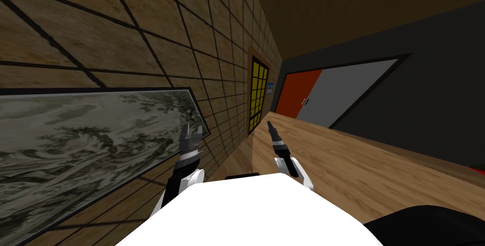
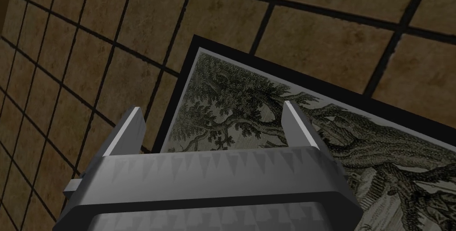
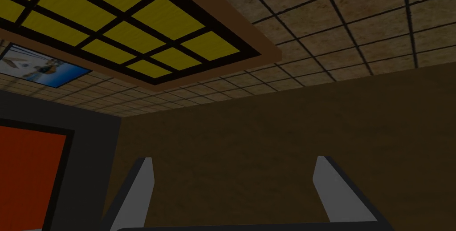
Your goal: Pull the door open
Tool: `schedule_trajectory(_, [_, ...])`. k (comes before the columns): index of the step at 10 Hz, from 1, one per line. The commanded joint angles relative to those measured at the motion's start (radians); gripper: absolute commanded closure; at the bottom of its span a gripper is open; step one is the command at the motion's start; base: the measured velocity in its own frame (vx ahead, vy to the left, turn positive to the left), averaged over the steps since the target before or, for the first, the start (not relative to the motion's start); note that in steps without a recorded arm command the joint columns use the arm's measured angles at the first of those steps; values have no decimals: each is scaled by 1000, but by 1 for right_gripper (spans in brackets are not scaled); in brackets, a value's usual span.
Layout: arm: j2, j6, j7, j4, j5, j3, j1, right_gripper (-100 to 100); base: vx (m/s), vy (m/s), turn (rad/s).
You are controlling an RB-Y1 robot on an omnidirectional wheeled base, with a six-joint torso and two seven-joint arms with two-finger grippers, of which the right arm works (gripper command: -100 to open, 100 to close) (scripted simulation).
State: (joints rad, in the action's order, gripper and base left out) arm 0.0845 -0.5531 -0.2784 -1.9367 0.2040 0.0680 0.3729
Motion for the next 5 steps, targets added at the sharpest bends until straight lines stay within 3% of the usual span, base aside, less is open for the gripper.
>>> schedule_trajectory(1, [4, -21, -29, 39, 13, 5, -5, -100, 114, -111, 101])
schedule_trajectory(5, [14, -57, -93, 127, 44, 19, -22, -100, 103, -109, 109])
